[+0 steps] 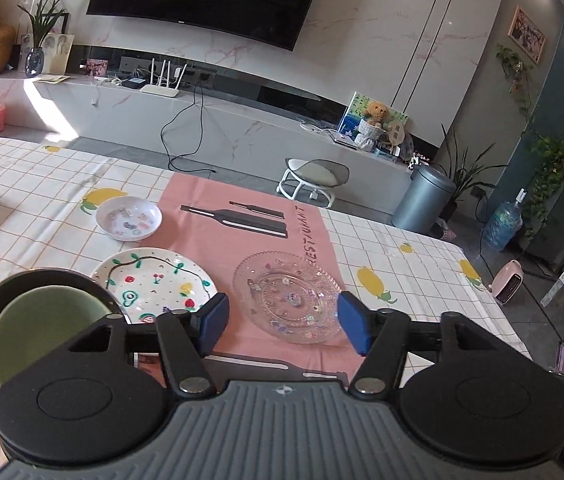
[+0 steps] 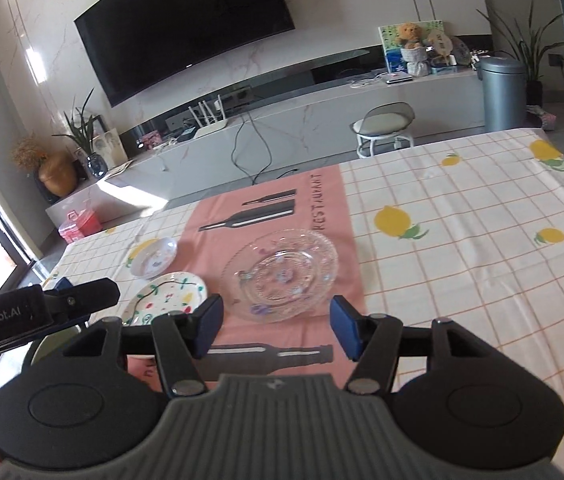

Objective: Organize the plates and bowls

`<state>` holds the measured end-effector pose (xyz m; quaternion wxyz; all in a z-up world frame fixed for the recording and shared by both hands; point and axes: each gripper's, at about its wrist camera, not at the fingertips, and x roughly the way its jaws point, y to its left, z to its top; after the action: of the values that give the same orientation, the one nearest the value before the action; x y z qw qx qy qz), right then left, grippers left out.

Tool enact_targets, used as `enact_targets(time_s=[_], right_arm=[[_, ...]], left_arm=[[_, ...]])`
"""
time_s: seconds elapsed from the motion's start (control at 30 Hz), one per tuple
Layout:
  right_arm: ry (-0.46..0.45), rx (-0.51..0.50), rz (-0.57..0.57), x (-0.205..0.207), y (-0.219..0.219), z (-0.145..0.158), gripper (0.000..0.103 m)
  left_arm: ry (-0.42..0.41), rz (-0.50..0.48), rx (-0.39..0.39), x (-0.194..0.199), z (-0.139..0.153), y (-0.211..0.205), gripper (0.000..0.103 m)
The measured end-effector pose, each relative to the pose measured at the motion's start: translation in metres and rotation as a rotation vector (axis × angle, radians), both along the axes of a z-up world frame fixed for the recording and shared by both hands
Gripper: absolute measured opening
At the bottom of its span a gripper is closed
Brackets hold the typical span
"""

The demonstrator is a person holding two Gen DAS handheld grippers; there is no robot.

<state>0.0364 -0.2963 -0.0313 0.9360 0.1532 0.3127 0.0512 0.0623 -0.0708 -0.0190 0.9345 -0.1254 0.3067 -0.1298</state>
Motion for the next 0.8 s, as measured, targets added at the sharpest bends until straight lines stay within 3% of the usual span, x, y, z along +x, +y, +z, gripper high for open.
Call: enact_targets(time_s=[0.27,0.4,0.43,0.57,0.63,0.8], right_arm=[[0.006,0.128,-0.048,0.016,-0.038,-0.024,0.06],[0.03,0.207,-0.074,0.029,-0.05,-0.042,0.059],[0.039,0.225,-0.079,0.033,-0.052,-0.046,0.057],[0.089,0.268,-0.083,0.057,-0.055,-0.063,0.041],[0.105,0.288,-0.076,0.07,-0.055,-0.071,0.035],[0.148,0.328,-0.068,0.097,-0.05,-0.086,0.033]], left_arm=[[0.066,-0.005,-0.028,0.026,-0.027,-0.027,0.072],[0.123,0.053,-0.061,0.044,-0.044,-0.023,0.056],[0.138,0.065,-0.074,0.049,-0.049,-0.021,0.051],[0.186,0.108,-0.118,0.069,-0.061,-0.016,0.049],[0.194,0.125,-0.087,0.077,-0.063,-0.02,0.049],[0.226,0.146,-0.055,0.093,-0.071,-0.025,0.043]])
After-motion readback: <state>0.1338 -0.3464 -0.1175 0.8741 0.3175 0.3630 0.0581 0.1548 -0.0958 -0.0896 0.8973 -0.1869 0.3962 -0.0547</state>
